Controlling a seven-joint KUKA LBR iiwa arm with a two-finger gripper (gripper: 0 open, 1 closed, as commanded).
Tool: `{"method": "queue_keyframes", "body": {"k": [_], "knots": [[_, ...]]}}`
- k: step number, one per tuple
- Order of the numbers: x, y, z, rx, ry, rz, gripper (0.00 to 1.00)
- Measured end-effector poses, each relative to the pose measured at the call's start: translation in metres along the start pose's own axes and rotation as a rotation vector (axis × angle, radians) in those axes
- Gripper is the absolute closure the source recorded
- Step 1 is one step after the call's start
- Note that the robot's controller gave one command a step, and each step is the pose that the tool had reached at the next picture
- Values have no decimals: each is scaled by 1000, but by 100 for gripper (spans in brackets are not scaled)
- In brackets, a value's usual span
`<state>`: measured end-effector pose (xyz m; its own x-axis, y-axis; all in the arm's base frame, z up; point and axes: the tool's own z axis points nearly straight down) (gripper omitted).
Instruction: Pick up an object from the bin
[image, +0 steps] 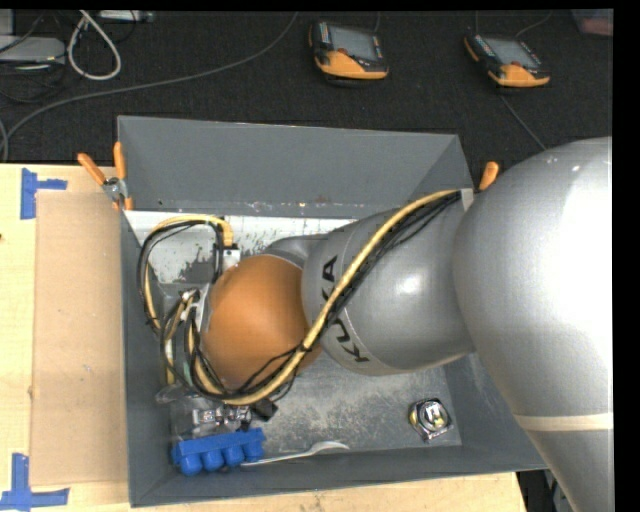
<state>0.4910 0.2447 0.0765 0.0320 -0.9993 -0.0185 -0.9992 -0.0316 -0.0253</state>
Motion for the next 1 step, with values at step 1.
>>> {"method": "queue_keyframes", "body": {"k": [1], "knots": [[0, 0, 0, 0, 0, 0, 100]]}}
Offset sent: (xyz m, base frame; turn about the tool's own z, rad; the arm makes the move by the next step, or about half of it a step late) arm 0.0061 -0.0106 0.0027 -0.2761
